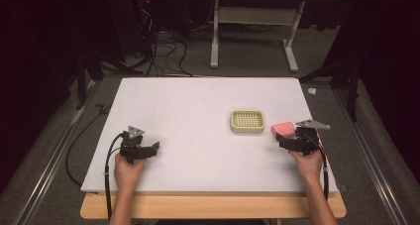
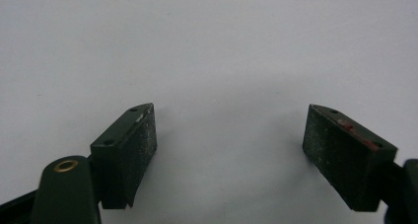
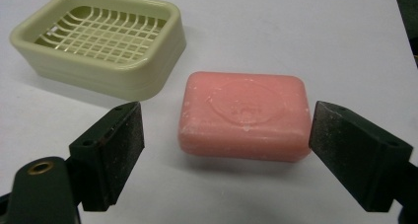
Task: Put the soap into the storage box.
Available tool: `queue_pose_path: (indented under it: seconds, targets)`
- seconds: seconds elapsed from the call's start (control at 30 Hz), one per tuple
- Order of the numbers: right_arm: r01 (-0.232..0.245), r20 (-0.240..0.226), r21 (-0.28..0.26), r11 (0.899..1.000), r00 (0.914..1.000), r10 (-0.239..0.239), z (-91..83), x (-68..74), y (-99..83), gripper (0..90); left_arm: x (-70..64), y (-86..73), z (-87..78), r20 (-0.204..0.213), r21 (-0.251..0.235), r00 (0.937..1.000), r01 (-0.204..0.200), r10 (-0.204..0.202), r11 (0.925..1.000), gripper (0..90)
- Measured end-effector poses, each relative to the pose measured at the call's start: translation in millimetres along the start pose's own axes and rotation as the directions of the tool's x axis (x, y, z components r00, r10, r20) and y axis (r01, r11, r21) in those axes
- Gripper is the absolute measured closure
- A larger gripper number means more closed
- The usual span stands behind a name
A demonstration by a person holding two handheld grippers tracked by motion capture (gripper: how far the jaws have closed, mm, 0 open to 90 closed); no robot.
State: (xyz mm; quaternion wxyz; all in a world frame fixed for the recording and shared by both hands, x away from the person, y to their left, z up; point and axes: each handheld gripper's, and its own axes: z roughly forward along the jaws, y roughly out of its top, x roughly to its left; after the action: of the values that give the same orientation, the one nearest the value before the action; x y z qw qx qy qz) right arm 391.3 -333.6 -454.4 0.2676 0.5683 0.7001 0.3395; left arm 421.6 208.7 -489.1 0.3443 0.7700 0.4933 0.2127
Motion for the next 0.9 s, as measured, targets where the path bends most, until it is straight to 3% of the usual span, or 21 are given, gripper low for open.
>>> queue_pose_path:
  seconds: [0.4, 0.9]
  targets:
    - [-0.004, 0.036, 0.02, 1.0, 0.9994, 0.003, 14.9, -4.1, 10.9, 13.0, 0.0, 0.0, 0.0, 0.0, 0.001, 1.0, -0.001, 0.001, 1.0, 21.3]
    - [-0.027, 0.057, 0.088, 0.996, 0.9981, 0.022, 39.7, -4.4, 5.1, 12.3, 0.0, 0.0, 0.0, 0.0, 0.0, 1.0, 0.0, 0.0, 1.0, 21.3]
